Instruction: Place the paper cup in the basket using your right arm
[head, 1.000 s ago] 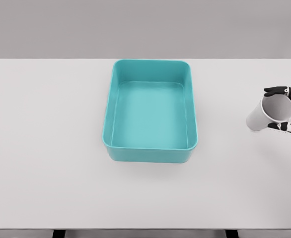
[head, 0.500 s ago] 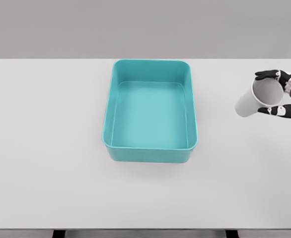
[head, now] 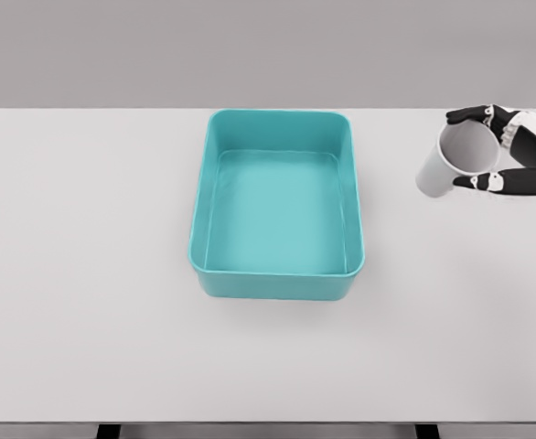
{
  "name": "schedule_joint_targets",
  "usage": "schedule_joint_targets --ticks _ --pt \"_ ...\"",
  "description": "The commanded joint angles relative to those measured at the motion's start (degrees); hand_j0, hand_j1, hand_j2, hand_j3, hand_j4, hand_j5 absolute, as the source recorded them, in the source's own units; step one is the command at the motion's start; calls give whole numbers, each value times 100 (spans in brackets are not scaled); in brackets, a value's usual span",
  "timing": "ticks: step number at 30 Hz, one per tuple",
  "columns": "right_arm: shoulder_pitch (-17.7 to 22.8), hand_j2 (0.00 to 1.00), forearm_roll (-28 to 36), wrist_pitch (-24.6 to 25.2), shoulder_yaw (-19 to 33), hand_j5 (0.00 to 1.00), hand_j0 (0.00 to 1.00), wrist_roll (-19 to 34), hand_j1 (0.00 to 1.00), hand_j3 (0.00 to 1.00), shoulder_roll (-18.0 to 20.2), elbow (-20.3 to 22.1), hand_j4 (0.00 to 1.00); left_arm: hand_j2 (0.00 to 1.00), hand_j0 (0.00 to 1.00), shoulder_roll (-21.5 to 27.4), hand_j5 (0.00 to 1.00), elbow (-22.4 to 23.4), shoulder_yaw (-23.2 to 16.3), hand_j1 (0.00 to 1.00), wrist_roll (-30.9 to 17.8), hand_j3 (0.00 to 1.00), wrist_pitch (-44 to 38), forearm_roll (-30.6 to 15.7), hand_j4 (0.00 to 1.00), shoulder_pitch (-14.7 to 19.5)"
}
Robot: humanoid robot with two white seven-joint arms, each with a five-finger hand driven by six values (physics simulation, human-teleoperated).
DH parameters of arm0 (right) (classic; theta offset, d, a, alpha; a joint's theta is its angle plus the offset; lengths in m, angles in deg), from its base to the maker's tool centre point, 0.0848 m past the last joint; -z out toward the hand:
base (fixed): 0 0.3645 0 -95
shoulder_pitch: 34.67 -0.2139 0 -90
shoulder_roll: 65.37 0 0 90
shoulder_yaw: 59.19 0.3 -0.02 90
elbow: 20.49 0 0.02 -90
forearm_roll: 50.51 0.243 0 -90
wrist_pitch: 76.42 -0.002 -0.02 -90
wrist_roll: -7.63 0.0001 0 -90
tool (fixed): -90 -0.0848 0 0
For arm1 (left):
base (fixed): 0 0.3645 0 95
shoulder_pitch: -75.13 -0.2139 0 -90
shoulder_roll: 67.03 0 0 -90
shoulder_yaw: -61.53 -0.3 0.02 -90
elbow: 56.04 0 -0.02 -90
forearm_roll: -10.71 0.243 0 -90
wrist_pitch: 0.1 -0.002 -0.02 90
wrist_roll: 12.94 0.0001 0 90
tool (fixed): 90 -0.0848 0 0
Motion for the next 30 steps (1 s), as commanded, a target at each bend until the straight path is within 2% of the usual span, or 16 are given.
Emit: schedule_joint_targets --ticks 1,9,14,23,30 --pt "0 65 28 81 -99 65 65 -1 65 65 -73 11 65 100 100 0 100 1 0 100 -1 100 -3 0 100 0" --pt "-228 65 19 107 -301 65 65 -1 65 65 -196 -7 65 100 100 0 100 1 0 100 -1 100 6 0 100 0" --pt "-624 65 -253 388 -512 65 65 -1 65 65 -556 -16 65 100 100 0 100 1 0 100 -1 100 -3 0 100 0" --pt "-738 65 -350 397 -600 65 65 -1 65 65 -679 -33 65 100 100 0 100 1 0 100 -1 100 5 0 100 0" --pt "-1125 65 -552 687 -767 65 65 -1 65 65 -1066 -42 65 100 100 0 100 1 0 100 -1 100 -3 0 100 0"
